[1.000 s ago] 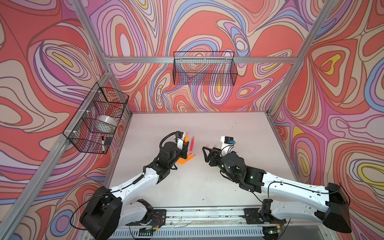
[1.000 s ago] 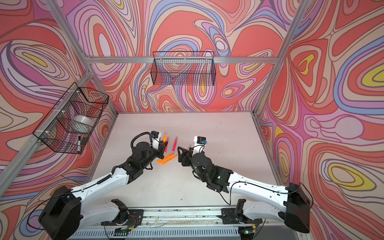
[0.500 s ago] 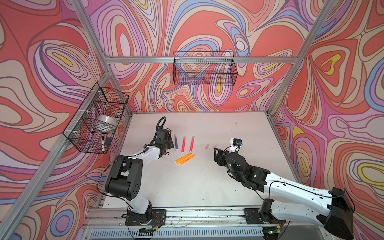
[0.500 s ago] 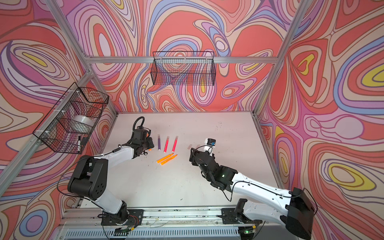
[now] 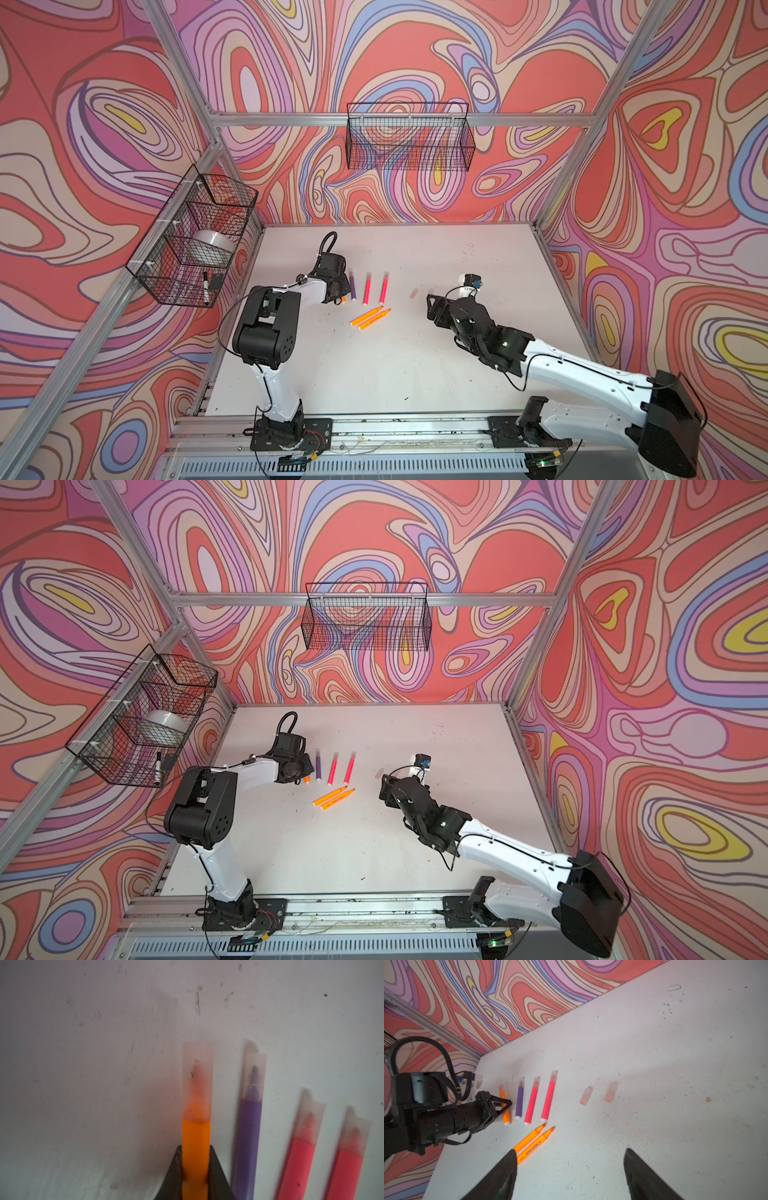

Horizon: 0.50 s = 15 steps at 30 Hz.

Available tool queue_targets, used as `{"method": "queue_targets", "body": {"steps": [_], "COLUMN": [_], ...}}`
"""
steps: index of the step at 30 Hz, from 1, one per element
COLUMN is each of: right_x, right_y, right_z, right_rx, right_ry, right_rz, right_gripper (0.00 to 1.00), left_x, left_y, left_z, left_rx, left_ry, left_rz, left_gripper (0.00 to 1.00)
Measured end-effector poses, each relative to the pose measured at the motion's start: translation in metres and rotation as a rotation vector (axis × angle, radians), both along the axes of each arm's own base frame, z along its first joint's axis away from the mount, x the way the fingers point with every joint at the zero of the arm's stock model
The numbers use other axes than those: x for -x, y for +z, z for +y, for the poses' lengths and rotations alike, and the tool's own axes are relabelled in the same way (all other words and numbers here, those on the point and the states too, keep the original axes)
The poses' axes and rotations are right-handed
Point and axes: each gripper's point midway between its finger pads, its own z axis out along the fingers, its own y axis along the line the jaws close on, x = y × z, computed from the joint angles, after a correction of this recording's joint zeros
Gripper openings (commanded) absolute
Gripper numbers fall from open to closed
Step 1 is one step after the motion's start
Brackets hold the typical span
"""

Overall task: Insert the pens into the pen caps
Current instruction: 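Lower the capped orange marker to the table with the left gripper while the right withdraws, then move the left gripper over the two uncapped orange markers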

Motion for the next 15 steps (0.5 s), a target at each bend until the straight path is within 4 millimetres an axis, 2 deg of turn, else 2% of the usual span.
{"method": "queue_targets", "body": {"steps": [2,5,9,12,15], "right_x": [0.006,0.009,0.011,0.011,0.012], "right_y": [0.006,0.017,0.028,0.032,0.035], "right_z": [-0.011,-0.021,-0.026,-0.029,-0.031], "right_rx": [-0.021,-0.050,-0.070,-0.076,-0.081], "right_ry": [-0.017,-0.038,-0.055,-0.061,-0.067], "right_rz": [-0.027,-0.065,-0.094,-0.106,-0.113], "right_gripper": [0.86,0.86,0.87,0.87,0.87], "left_x": [0.001,0.002,0.006,0.008,0.012], "left_y": [-0.001,0.000,0.008,0.028,0.061], "left_z": [0.000,0.000,-0.002,-0.002,-0.002], "left_rx": [0.004,0.011,0.019,0.023,0.026], "left_ry": [0.004,0.006,-0.004,-0.017,-0.035], "left_rz": [0.007,0.008,0.011,-0.018,-0.086], "left_gripper": [0.24,0.37,0.49,0.57,0.59]}}
